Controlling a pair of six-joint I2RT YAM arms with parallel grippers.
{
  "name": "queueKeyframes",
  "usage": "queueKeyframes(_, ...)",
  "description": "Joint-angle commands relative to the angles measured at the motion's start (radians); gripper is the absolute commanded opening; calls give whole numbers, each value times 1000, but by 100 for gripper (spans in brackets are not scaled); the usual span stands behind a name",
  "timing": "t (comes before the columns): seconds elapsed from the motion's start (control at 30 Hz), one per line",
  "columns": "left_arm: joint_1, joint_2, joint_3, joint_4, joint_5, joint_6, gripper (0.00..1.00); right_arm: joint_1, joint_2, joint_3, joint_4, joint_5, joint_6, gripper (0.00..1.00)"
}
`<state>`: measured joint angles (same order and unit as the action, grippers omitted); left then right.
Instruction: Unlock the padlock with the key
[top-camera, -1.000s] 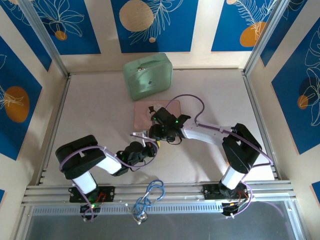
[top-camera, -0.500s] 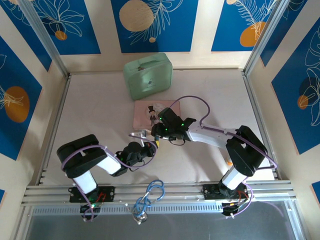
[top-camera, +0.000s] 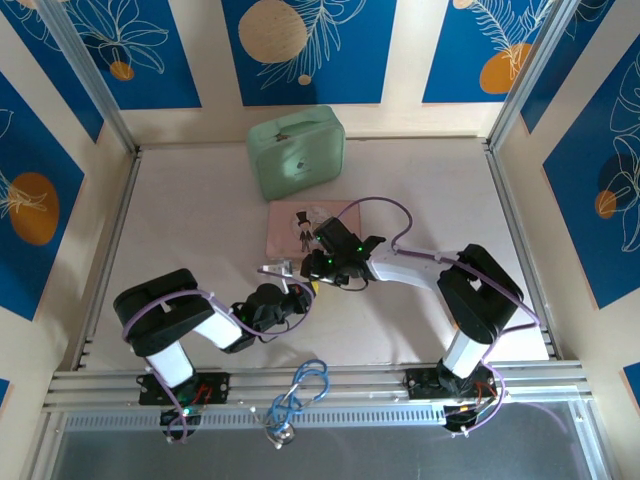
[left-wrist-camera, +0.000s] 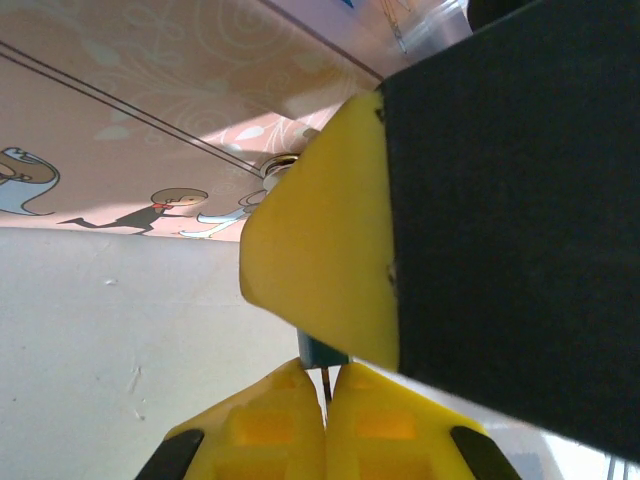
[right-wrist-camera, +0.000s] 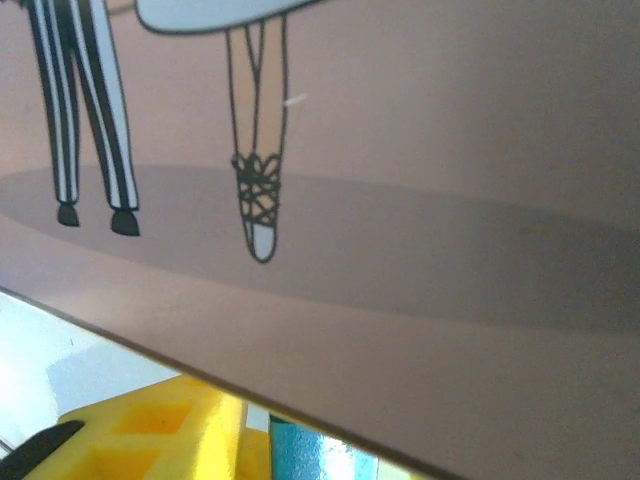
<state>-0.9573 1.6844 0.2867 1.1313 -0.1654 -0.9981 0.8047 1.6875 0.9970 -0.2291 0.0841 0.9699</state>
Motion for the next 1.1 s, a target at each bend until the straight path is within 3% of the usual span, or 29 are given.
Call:
queueKeyframes(0.0, 12, -7, 5, 45, 4, 1, 0, -4, 12, -3, 8, -27, 2, 41)
queueKeyframes(0.47, 14, -9, -6, 51, -5, -4, 0, 2, 28, 32, -54, 39, -40, 25)
queueKeyframes(0.63, 17, -15, -6, 39, -5, -1, 0, 14, 22, 47, -77, 62, -45, 6)
queueKeyframes(0.73, 17, -39, -7, 8, -12, 10, 23, 20, 23, 62, -105, 76, -42, 0)
queueKeyframes(0.8, 17, -81, -11, -41, -27, 26, 47, 24, 32, 78, -144, 86, -36, 0)
queueKeyframes(0.83, 17, -101, -10, -68, -34, 33, 53, 26, 39, 88, -164, 90, -31, 0)
queueKeyframes(0.93, 15, -165, -12, -162, -63, 46, 53, 33, 71, 148, -261, 111, -12, 0)
queueKeyframes(1.07, 15, -184, -4, -197, -60, 52, 42, 45, 129, 249, -402, 144, 14, 0)
